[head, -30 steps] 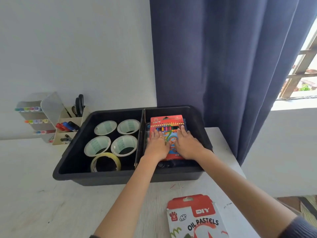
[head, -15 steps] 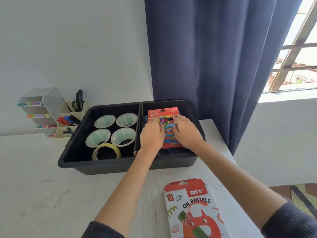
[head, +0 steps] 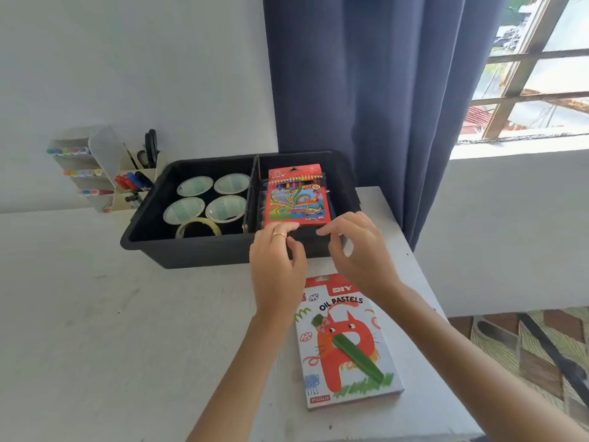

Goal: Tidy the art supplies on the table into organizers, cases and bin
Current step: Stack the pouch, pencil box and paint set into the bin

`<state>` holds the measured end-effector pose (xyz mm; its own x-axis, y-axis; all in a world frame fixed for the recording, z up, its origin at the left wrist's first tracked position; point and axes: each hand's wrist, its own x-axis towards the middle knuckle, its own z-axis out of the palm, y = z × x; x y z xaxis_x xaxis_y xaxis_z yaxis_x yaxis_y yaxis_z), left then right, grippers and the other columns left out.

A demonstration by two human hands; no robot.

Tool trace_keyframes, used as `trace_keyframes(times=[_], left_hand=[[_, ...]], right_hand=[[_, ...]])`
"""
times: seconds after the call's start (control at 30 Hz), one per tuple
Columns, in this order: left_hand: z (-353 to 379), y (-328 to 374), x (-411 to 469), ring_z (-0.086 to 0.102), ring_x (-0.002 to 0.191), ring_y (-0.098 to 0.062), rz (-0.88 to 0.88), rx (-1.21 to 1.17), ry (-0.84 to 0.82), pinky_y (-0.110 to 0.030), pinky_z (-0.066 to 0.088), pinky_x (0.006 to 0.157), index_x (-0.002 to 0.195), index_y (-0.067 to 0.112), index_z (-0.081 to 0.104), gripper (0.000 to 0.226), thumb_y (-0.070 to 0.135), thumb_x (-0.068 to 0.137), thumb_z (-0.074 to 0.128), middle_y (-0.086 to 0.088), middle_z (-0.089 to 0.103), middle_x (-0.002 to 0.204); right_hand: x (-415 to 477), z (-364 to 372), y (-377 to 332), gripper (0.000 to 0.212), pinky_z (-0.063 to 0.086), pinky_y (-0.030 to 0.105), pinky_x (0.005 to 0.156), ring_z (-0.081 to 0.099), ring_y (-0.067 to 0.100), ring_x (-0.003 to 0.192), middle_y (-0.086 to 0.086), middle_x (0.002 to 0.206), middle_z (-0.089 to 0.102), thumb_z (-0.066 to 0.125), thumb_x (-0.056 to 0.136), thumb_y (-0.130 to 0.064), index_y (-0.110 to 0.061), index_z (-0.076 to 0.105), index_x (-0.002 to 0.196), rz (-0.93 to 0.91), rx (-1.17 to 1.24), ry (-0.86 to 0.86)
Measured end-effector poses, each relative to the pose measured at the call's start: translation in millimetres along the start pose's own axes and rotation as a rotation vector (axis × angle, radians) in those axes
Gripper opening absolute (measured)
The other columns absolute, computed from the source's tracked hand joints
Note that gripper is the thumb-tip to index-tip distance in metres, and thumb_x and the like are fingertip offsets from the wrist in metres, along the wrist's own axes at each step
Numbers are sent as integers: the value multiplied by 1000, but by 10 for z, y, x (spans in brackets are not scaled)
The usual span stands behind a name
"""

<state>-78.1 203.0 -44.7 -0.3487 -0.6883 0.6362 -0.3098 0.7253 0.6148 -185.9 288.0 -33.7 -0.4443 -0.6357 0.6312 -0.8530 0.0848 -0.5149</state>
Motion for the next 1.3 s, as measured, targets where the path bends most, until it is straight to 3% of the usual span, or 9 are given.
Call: trace_keyframes(times=[0.13, 0.23, 0.37, 0.47, 0.57, 0.63, 0.7, 0.93, 1.3], left_hand=[[-95, -46, -403, 53, 99, -10, -156, 51, -50, -19, 41, 82, 104, 11, 66, 18, 12, 91, 54, 0, 65, 102], [-110, -112, -653, 44, 121, -19, -326, 207, -143, -31, 36, 96, 116, 11, 61, 29, 24, 93, 51, -4, 62, 119], [-93, -150, -942, 7, 145, -20, -479, 310, -422, -41, 5, 115, 135, 17, 49, 47, 42, 99, 32, -3, 25, 154], [-68, -103, -1056, 0, 146, -15, -503, 162, -469, -40, 1, 115, 133, 17, 52, 45, 41, 99, 34, -1, 10, 158], [-119, -66, -1114, 15, 144, -14, -547, -162, -409, -48, 26, 114, 134, 24, 48, 43, 42, 96, 38, 4, 20, 156], [-213, 19, -1118, 48, 127, -12, -646, -464, -378, -37, 52, 92, 138, 36, 36, 45, 43, 94, 37, 7, 42, 143], [-291, 101, -1108, 65, 101, -7, -690, -655, -346, -23, 57, 70, 137, 41, 30, 43, 34, 95, 38, 14, 60, 117], [-391, 189, -607, 66, 99, -12, -621, -848, -187, -23, 56, 63, 141, 35, 33, 44, 18, 100, 38, 5, 62, 117], [-74, -26, 957, 63, 100, -17, -306, -573, -132, -31, 57, 80, 127, 26, 53, 32, 30, 95, 51, -8, 47, 116]], right_hand=[[-493, -37, 115, 14, 52, 27, 70, 54, 10, 82, 2, 89, 68, 63, 82, -2, -11, 70, 90, 130, -22, -38], [-807, -36, 186, 22, 48, 34, 89, 51, 16, 100, 1, 110, 64, 60, 88, -13, -14, 65, 110, 338, -83, -108], [-1112, -44, 213, 34, 32, 35, 101, 39, 19, 119, 1, 131, 54, 50, 94, -26, -13, 57, 125, 487, -204, -168], [-1200, -25, 192, 37, 24, 31, 103, 30, 16, 125, -1, 137, 48, 49, 95, -30, -10, 55, 126, 521, -153, -197], [-1214, -76, 123, 42, 35, 32, 105, 35, 6, 122, -3, 134, 49, 53, 93, -28, -12, 51, 132, 590, 154, -111], [-1230, -135, 29, 43, 51, 32, 91, 54, 6, 112, -4, 124, 57, 53, 91, -30, -27, 47, 133, 623, 415, -46], [-1228, -168, -85, 46, 58, 34, 74, 67, 13, 97, -6, 112, 66, 53, 88, -32, -40, 43, 132, 641, 638, -20], [-766, -189, -349, 47, 58, 29, 70, 67, 19, 99, -10, 114, 66, 41, 98, -15, -35, 35, 140, 549, 907, 39], [725, 31, -157, 21, 57, 26, 68, 69, 13, 91, -2, 110, 63, 44, 99, -18, -24, 40, 119, 581, 892, 108]])
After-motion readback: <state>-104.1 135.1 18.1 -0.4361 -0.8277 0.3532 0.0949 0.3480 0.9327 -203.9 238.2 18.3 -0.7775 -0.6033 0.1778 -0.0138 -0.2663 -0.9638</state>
